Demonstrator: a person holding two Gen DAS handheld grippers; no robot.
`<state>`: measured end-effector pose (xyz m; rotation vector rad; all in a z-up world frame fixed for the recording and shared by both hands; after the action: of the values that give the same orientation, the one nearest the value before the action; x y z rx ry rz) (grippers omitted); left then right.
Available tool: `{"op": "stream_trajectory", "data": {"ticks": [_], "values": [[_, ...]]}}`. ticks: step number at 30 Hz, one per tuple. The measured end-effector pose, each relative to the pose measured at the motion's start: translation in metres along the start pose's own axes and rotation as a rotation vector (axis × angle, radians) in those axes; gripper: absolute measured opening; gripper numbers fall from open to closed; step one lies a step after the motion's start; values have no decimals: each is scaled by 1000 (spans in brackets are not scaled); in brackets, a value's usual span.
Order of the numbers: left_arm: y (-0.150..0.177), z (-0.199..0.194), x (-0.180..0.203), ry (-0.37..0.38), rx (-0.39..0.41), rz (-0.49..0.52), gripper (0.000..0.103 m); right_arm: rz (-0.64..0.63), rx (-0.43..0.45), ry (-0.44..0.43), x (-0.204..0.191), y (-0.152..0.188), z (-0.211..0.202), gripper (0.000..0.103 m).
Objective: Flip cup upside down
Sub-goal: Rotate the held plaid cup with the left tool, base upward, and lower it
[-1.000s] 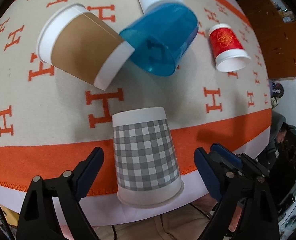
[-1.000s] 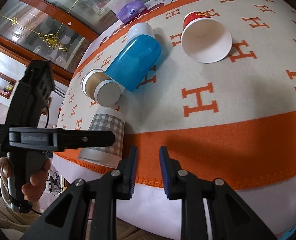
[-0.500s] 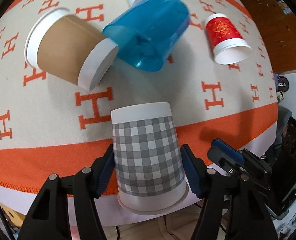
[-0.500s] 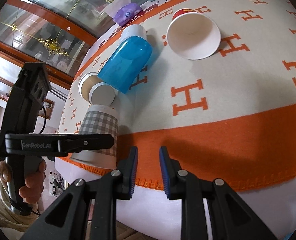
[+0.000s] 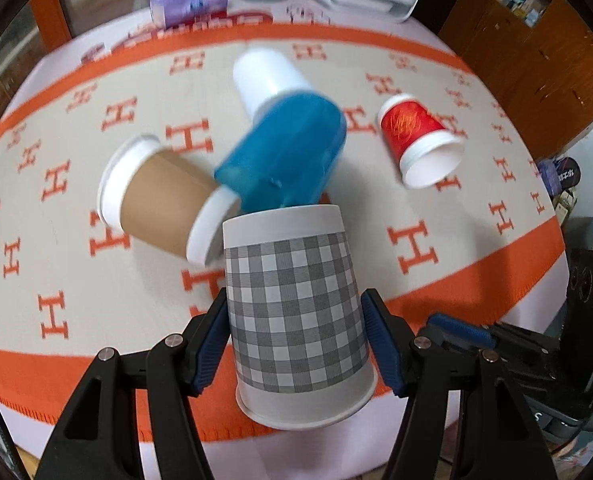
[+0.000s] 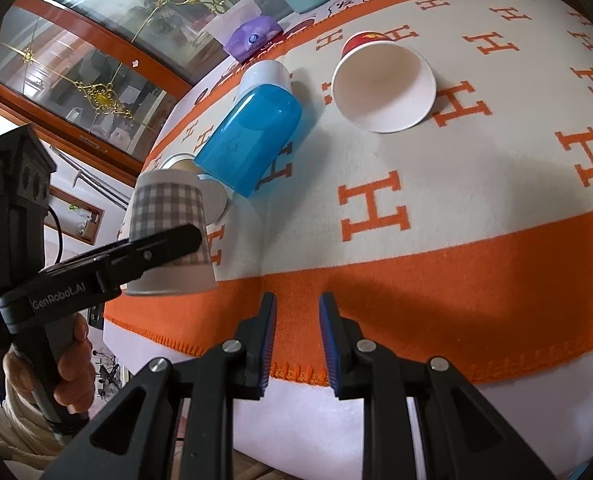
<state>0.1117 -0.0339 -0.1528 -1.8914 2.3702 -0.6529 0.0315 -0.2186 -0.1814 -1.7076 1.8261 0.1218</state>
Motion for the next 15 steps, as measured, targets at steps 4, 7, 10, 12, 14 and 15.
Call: {"op": "stream_trajectory", "data": {"ticks": [4,7,10,12,14,15], "values": [[5,-4,8,-48,109,80,62,-4,10,22,0,0,0,22],[10,-1,13,-60,165,130,62,-10,10,29,0,0,1,22],[17,5,19,-81,206,175,62,-22,12,43,-2,1,1,22],[22,7,19,-93,238,187,62,-29,17,51,-3,2,1,22],[27,8,19,-98,273,201,62,-32,18,56,-3,2,2,22],[29,9,19,-100,285,209,62,-33,18,57,-3,3,2,22]]}}
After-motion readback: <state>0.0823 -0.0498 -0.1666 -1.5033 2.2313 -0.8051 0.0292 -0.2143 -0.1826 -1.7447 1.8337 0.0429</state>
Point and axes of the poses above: each gripper's, at about its wrist camera, not at the fingertips, and z roughly the way its jaws point, x to its right, y to its underside, the point moved 3 cm from there along z, roughly the way its jaws point, and after that the axes turned 5 degrees about y, right-handed, at the moved point
